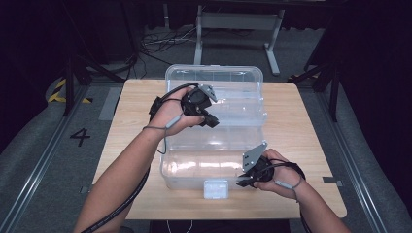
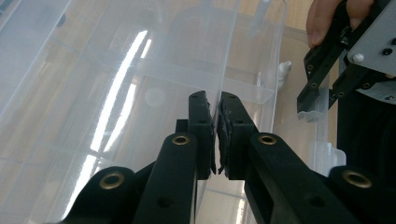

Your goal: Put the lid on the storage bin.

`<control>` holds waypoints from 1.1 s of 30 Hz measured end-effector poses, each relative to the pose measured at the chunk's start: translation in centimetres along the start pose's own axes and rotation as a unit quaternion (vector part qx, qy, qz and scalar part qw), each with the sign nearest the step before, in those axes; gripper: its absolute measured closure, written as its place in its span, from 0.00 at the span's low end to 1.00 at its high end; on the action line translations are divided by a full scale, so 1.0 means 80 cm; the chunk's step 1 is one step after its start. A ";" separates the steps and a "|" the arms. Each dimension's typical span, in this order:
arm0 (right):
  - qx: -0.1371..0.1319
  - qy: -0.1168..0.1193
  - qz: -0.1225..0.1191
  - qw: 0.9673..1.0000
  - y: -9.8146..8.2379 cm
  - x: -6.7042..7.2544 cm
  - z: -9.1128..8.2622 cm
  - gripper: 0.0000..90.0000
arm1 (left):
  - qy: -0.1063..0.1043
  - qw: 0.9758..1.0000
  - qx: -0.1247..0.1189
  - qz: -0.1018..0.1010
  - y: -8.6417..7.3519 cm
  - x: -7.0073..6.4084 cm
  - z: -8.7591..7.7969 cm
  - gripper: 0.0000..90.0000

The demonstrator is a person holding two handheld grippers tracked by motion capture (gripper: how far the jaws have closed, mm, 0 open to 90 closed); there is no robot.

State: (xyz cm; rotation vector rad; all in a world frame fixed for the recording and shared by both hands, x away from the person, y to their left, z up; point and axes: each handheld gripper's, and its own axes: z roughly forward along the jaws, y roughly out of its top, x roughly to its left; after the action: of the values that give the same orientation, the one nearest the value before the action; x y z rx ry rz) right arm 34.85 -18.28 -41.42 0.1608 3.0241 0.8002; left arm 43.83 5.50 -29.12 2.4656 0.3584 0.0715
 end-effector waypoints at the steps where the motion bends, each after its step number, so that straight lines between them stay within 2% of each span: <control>1: 0.000 0.000 -0.001 1.000 0.000 0.000 0.000 0.91 | 0.000 1.000 -0.001 0.001 0.000 -0.001 0.000 0.94; 15: -0.002 0.001 -0.003 1.000 0.000 0.000 0.000 0.91 | -0.007 1.000 0.010 0.015 -0.002 -0.012 -0.001 0.95; 33: 0.000 0.001 -0.003 1.000 0.000 0.000 0.000 0.91 | -0.024 0.998 0.050 0.043 0.003 -0.032 0.002 0.96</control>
State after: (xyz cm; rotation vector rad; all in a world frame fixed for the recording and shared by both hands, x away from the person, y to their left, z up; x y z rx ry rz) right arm 34.81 -18.30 -41.43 0.1497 3.0254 0.8017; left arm 41.44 4.53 -28.97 2.5774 0.2404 0.0313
